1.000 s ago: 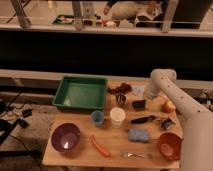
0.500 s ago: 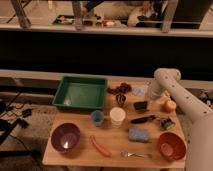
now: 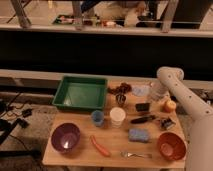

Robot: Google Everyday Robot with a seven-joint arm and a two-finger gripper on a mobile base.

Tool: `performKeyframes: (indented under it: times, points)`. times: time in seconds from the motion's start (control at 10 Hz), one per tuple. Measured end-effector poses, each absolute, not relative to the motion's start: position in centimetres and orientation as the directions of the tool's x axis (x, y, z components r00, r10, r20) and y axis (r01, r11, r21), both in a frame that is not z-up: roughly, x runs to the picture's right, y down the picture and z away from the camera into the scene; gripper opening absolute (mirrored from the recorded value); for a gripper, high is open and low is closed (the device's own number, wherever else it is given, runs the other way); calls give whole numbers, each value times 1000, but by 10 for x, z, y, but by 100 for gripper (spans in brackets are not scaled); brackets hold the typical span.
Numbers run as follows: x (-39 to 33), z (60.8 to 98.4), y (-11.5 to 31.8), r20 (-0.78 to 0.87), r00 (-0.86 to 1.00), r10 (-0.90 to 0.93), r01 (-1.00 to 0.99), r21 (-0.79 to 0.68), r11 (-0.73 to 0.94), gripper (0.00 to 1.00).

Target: Wipe table surface with eraser

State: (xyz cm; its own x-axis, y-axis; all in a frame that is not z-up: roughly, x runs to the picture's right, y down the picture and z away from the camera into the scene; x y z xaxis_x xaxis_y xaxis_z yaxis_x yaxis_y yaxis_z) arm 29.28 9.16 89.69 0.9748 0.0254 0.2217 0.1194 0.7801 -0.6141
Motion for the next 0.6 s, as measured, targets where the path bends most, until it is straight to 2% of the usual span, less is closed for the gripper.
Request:
performKeyframes:
  times: [0.6]
  points:
    - [325,924,89,131,990,54,45,-651,757,0]
